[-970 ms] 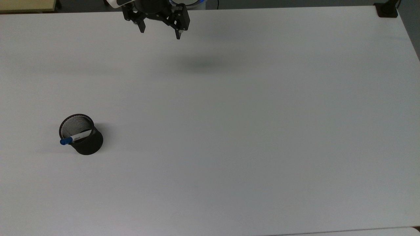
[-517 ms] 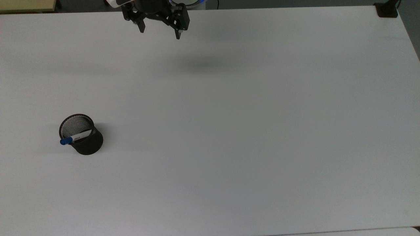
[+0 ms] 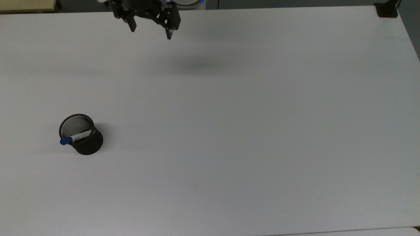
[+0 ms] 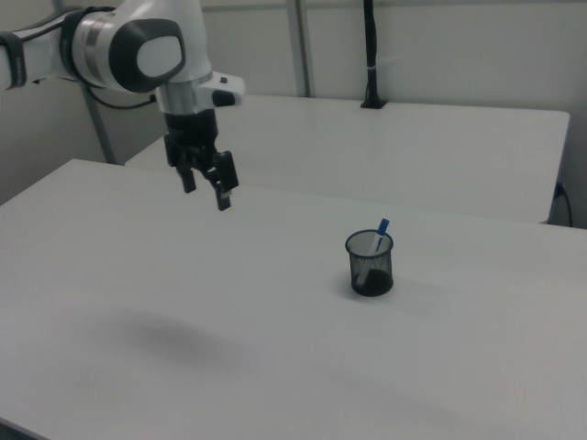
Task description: Remove the marker
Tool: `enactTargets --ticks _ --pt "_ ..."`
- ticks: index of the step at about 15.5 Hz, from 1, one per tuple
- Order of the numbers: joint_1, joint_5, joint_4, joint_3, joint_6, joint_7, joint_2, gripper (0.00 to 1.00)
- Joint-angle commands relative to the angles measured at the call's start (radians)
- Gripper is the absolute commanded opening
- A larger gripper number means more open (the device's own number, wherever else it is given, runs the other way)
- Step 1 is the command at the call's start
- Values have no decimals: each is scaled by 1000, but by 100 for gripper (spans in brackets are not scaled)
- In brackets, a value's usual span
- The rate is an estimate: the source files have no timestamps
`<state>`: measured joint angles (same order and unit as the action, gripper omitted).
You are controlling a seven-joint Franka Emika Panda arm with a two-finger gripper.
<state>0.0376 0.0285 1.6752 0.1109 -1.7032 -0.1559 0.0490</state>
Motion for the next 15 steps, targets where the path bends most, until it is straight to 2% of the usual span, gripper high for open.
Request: enactTargets --ticks 1,4,9,12,15 --pt "-42 1 -20 3 -122 13 48 100" --pt "-100 1 -20 3 -300 15 89 100" --pt "-149 -5 1 1 -632 -3 186 100" --pt "-166 -5 12 3 -910 -102 291 100" --pt "-203 -1 6 3 -1200 -132 417 98"
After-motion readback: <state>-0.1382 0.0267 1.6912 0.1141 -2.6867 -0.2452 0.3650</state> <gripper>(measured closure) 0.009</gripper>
